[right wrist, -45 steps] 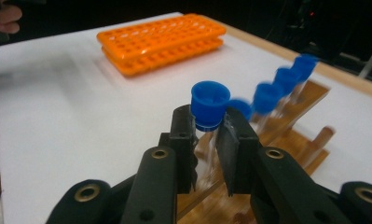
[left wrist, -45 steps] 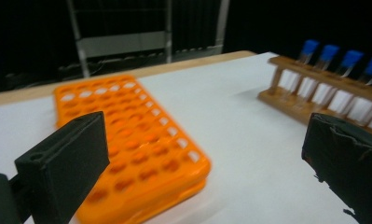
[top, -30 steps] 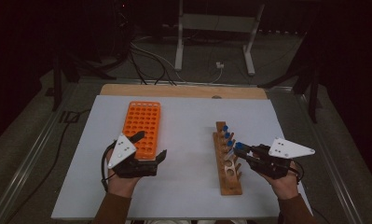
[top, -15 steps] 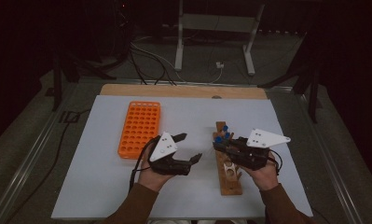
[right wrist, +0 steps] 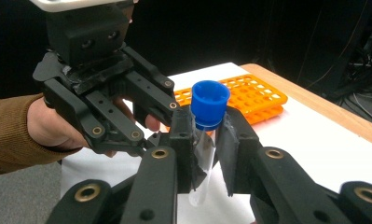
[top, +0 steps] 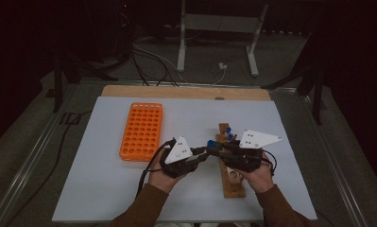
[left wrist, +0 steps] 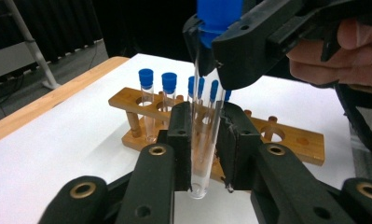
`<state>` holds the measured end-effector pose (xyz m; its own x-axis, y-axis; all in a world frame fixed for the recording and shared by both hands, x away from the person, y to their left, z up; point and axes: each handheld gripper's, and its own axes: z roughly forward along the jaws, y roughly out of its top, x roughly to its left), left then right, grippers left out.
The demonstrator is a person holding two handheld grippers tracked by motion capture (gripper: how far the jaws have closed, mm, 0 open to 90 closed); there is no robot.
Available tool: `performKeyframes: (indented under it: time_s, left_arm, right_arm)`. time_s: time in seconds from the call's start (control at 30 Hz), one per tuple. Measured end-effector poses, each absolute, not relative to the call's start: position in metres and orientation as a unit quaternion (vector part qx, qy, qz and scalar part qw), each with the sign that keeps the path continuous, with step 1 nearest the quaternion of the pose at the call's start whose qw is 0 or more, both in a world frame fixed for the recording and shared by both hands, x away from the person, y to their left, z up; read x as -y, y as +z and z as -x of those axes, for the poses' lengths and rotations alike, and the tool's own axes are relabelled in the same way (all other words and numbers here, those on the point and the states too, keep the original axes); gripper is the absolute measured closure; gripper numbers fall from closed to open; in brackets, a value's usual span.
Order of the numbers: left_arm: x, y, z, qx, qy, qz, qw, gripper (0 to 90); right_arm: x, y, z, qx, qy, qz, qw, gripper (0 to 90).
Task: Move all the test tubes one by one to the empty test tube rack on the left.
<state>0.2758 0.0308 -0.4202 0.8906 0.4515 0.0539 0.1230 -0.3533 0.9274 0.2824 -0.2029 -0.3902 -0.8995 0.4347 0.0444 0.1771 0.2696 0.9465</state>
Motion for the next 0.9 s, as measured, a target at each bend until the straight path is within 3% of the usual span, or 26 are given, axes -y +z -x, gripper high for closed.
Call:
performKeyframes:
  time_s: [0.1,0.23,0.33,0.6,0.9]
  left_arm:
    - [-0.031,-0.421,-0.276,-0.175,0.153,-0.809,0.539,78.3]
    - [-0.034,-0.423,-0.279,-0.183,0.155,-0.809,0.537,78.3]
    - [-0.039,-0.424,-0.281,-0.195,0.154,-0.804,0.54,78.3]
    - [-0.062,-0.425,-0.285,-0.223,0.167,-0.791,0.545,78.3]
    - [-0.089,-0.428,-0.284,-0.252,0.18,-0.775,0.55,78.3]
  right_arm:
    - [0.203,-0.391,-0.282,-0.791,0.57,-0.195,0.111,74.9]
    - [0.207,-0.39,-0.282,-0.784,0.577,-0.202,0.111,54.6]
    - [0.211,-0.389,-0.283,-0.781,0.579,-0.208,0.111,48.4]
    - [0.232,-0.398,-0.284,-0.771,0.556,-0.274,0.148,20.8]
    - [0.257,-0.406,-0.282,-0.754,0.55,-0.315,0.175,11.8]
